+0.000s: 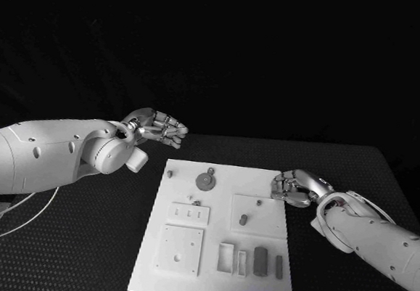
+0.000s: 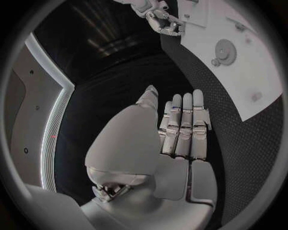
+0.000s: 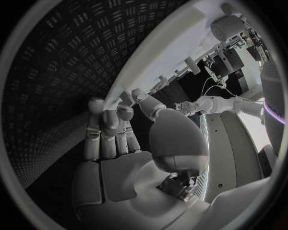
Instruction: Assemble the parts on the task board
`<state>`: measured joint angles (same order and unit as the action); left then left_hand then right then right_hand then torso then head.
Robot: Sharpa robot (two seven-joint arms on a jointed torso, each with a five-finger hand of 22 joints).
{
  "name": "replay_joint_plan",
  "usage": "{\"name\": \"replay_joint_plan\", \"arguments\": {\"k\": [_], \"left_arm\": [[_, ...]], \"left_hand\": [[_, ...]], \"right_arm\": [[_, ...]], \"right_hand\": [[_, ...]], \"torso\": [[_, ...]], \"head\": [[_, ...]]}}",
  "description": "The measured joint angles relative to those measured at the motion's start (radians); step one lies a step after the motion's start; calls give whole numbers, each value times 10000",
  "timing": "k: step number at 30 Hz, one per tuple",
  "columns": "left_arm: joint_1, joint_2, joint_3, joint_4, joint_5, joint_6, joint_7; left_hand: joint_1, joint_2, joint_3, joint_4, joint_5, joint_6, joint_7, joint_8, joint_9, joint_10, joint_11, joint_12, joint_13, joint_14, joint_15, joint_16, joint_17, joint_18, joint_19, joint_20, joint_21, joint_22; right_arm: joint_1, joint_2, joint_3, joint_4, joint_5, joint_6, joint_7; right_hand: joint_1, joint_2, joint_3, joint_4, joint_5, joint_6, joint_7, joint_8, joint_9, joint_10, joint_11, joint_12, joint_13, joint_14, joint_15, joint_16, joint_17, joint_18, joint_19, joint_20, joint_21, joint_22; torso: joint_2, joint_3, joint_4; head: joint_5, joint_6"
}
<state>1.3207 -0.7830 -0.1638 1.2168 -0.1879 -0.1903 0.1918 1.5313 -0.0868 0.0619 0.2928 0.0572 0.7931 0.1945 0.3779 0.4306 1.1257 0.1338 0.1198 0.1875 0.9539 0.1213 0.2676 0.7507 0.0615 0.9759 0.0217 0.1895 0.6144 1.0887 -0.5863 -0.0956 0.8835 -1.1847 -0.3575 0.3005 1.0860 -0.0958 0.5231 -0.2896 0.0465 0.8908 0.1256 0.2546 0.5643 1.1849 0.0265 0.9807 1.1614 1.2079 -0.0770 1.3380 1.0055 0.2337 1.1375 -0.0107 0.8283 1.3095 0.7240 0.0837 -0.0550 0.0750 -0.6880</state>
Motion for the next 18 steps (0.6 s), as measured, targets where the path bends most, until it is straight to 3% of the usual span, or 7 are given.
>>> {"name": "replay_joint_plan", "arguments": {"k": [12, 18], "left_arm": [[1, 10, 1, -7, -1, 2, -9], [1, 1, 1, -7, -1, 2, -13]], "left_hand": [[-41, -40, 0, 0, 0, 0, 0, -31, 0, 0, 0, 0, 0, 0, 0, -40, 17, -26, 0, 0, 0, -2], [-40, -40, 0, 0, 0, 0, 0, -31, -8, 0, 0, 0, 0, 0, 0, -40, 16, -35, 0, 0, 0, -2]], "right_arm": [[0, 30, 0, -21, 15, 15, -15], [-1, 36, -1, -24, 17, 17, -19]], "right_hand": [[8, 96, 0, 0, 0, 167, -14, 57, 31, 36, -35, 40, -9, 53, -50, 40, -1, 0, -1, 2, 0, 0], [0, 479, 0, 0, 0, 369, -85, 173, 95, 40, -108, 40, -34, 37, -112, 41, -1, 0, -4, 4, 40, 0]], "torso": [[7, -4, 10], [10, 2, 4]], "head": [[-20, 0], [-9, 0]]}}
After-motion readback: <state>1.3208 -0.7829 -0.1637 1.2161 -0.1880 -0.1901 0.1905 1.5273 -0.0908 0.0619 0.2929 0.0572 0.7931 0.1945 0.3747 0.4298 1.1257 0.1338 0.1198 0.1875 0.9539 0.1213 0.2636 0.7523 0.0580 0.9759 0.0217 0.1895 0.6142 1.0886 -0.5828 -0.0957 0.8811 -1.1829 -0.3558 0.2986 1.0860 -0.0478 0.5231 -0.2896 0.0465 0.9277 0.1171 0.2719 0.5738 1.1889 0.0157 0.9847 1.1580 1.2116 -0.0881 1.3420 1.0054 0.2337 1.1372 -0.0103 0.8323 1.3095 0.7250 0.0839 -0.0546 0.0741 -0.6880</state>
